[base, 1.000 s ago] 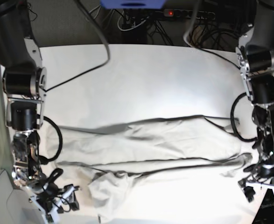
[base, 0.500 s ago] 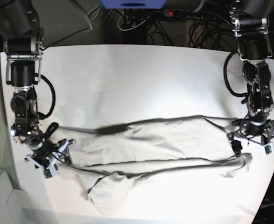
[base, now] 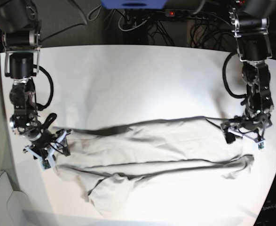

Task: Layout the t-shirt on the table in an organized manner, then fold the t-shirt properly
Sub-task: 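Open both grippers and raise them off the folded t-shirt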

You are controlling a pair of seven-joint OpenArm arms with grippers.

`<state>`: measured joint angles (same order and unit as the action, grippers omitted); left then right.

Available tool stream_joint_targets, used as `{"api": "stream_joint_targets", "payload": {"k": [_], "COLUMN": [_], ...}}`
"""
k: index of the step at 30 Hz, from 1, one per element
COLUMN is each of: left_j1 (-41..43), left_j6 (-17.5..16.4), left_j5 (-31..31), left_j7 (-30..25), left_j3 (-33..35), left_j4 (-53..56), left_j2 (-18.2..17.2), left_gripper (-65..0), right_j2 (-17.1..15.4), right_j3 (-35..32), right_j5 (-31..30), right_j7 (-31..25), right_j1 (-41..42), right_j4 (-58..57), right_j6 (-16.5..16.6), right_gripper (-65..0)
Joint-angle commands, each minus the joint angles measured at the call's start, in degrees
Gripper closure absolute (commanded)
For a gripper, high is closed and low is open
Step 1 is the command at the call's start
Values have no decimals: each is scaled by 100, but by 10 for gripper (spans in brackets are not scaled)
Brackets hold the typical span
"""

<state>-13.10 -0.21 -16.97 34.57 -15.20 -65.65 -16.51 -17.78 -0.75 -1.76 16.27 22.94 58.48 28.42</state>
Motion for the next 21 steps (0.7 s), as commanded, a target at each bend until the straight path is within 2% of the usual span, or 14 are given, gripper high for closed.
{"api": "stream_joint_targets", "payload": {"k": [1, 5, 11, 18, 19, 21], "left_j1": [-118, -74, 172, 304, 295, 277], "left_j6": [43, 34, 25, 16, 16, 34], "left_j5": [-21, -48, -57, -57, -57, -48], "left_j7": [-59, 170, 152, -164, -191, -208], "left_j3": [-23, -23, -23, -14, -14, -23], "left_j4": [-95, -95, -121, -130, -112, -86], "left_j2": [-50, 3, -6, -32, -32, -32], "left_gripper": [-650, -650, -650, -650, -625, -412], "right_j2": [-72, -72, -72, -64, -64, -64], "right_j3": [36, 36, 45, 45, 45, 45], "right_j5": [-66, -66, -66, -66, -66, -66], "right_j7": [-155, -155, -155, -164, -164, -164], "right_j1": [146, 137, 137, 146, 146, 154], "right_j4": [99, 99, 99, 99, 99, 99], "right_j6": [-51, -51, -51, -51, -51, -51], "right_gripper": [-335, -335, -334, -334, -334, -334]}}
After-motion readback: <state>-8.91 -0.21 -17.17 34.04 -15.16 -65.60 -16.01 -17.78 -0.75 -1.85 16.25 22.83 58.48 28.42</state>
